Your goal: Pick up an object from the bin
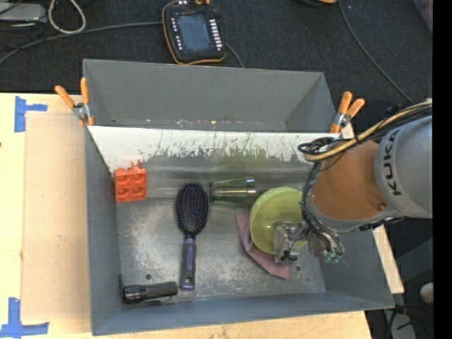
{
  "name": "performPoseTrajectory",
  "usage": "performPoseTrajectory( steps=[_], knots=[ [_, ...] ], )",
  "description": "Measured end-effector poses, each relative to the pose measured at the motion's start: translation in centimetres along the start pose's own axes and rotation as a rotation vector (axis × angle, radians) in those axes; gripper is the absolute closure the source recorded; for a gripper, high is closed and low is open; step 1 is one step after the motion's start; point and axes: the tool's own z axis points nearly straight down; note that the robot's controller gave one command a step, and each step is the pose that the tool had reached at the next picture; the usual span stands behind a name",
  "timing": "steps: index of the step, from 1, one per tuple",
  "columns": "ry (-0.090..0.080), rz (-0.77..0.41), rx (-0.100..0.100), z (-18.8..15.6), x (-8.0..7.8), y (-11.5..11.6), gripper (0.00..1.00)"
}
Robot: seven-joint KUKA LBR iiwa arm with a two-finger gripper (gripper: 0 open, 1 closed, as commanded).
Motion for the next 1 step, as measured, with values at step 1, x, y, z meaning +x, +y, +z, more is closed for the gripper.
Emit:
performPoseTrajectory(
  steps=[1],
  knots=[
    [0.0,-0.001,0.0,0.0,0.0,0.0,1.0]
  ],
)
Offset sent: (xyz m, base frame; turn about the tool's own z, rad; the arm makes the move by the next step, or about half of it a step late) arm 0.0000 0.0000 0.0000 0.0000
